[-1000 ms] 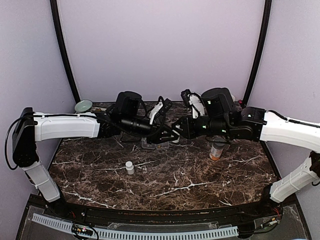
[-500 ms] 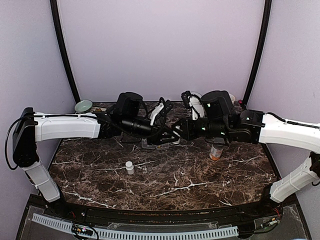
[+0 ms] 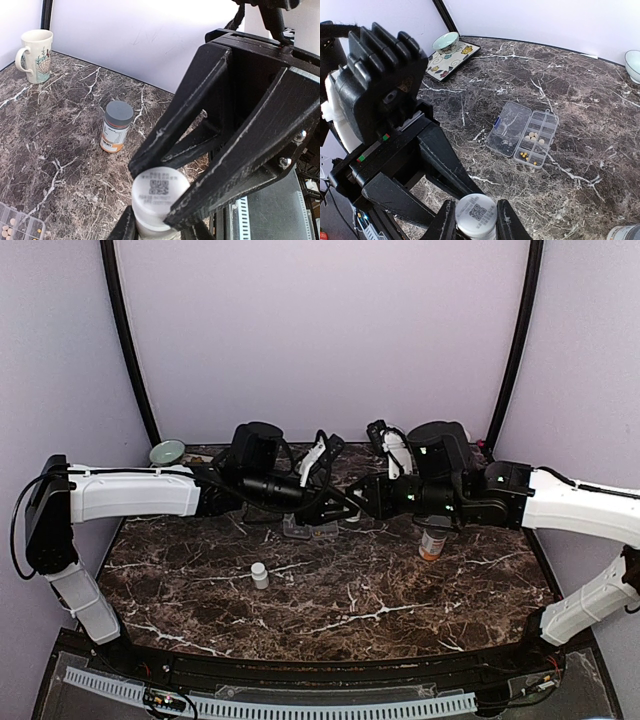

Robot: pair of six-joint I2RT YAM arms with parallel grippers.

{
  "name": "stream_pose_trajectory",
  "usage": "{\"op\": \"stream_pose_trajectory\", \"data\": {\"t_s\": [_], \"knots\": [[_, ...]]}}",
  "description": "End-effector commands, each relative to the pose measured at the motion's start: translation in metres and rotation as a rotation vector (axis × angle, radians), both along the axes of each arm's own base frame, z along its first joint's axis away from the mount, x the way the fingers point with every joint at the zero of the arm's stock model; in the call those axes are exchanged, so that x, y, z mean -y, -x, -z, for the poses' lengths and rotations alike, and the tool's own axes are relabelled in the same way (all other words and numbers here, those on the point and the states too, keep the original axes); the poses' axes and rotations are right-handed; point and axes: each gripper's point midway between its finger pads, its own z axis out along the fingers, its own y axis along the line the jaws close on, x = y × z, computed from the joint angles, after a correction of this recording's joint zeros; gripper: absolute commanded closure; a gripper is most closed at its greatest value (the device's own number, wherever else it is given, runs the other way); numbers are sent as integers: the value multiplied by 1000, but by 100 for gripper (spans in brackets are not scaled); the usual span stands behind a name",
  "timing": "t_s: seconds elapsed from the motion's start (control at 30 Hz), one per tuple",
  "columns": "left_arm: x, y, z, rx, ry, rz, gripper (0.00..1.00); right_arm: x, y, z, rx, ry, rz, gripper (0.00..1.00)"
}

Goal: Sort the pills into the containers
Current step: Screw the lid of the pill bottle onto the pill bottle.

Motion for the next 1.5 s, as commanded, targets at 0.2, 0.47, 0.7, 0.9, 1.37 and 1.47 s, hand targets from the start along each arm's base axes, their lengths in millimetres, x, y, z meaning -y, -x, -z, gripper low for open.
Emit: {"op": "stream_pose_trajectory", "data": {"t_s": [0.2, 0.47, 0.7, 0.9, 1.37, 1.47], "knots": [[-3, -5, -50, 106, 126, 0, 100, -6, 10, 26, -58, 65, -51, 74], [-4, -8, -52, 132, 127, -17, 100, -5, 16, 30, -73, 79, -72, 66], [-6, -7, -50, 142, 118, -15, 100, -9, 15, 25, -64, 77, -73, 63], [-8, -7, -49, 146, 116, -20, 100, -9, 17, 21, -61, 70, -77, 61], [-7, -8, -46, 147, 111, -21, 100, -9, 19, 3, -32, 19, -85, 54], [-7, -9, -45, 148, 110, -21, 100, -10, 20, -1, -28, 12, -88, 53]]}}
